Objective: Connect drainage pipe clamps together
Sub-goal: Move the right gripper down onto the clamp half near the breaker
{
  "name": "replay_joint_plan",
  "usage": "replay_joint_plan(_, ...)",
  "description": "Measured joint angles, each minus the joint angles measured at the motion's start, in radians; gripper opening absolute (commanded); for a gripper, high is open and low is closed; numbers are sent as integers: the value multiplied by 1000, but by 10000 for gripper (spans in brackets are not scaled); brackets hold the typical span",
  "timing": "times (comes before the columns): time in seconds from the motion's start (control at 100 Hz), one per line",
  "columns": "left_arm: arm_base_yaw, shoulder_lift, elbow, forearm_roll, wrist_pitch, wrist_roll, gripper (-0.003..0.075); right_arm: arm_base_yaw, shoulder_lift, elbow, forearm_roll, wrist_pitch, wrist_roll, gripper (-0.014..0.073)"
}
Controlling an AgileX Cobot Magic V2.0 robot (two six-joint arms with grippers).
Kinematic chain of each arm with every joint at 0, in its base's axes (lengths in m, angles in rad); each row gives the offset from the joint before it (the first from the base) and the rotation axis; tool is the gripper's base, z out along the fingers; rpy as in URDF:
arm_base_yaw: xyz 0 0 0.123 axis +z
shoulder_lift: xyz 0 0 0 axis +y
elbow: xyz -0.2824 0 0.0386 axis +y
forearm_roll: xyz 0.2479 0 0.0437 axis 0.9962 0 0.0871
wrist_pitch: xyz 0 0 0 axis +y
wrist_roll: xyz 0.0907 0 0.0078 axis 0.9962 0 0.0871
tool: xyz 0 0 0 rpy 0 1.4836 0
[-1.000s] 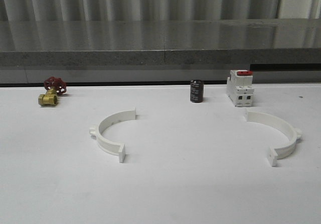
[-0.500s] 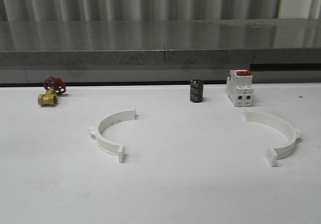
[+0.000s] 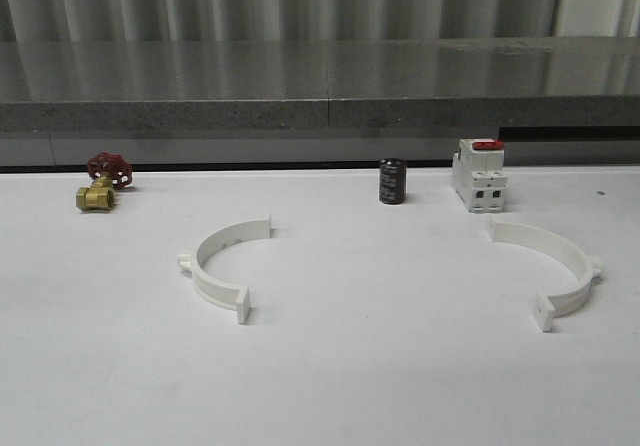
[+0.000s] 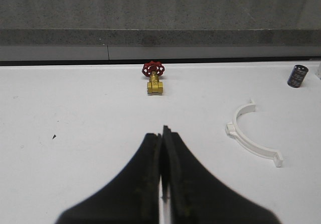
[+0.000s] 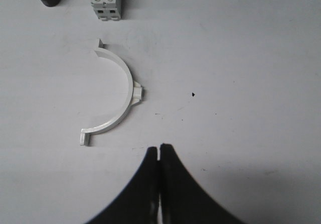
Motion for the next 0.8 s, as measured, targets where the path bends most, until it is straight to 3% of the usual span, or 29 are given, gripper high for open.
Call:
replay_joint_plan(0.08, 0, 0, 0, 0, 0, 0, -21, 0, 68, -15, 14, 0, 0, 91)
replay_joint_plan(0.25, 0, 0, 0, 0, 0, 0, -21, 0, 162, -18, 36, 0, 0, 539)
replay_joint_plan(0.32, 0, 0, 0, 0, 0, 0, -21, 0, 189, -18, 43, -5, 0, 655)
replay_joint_plan(0.8, 0, 0, 0, 0, 0, 0, -21, 102, 473, -83, 55, -140, -28, 633)
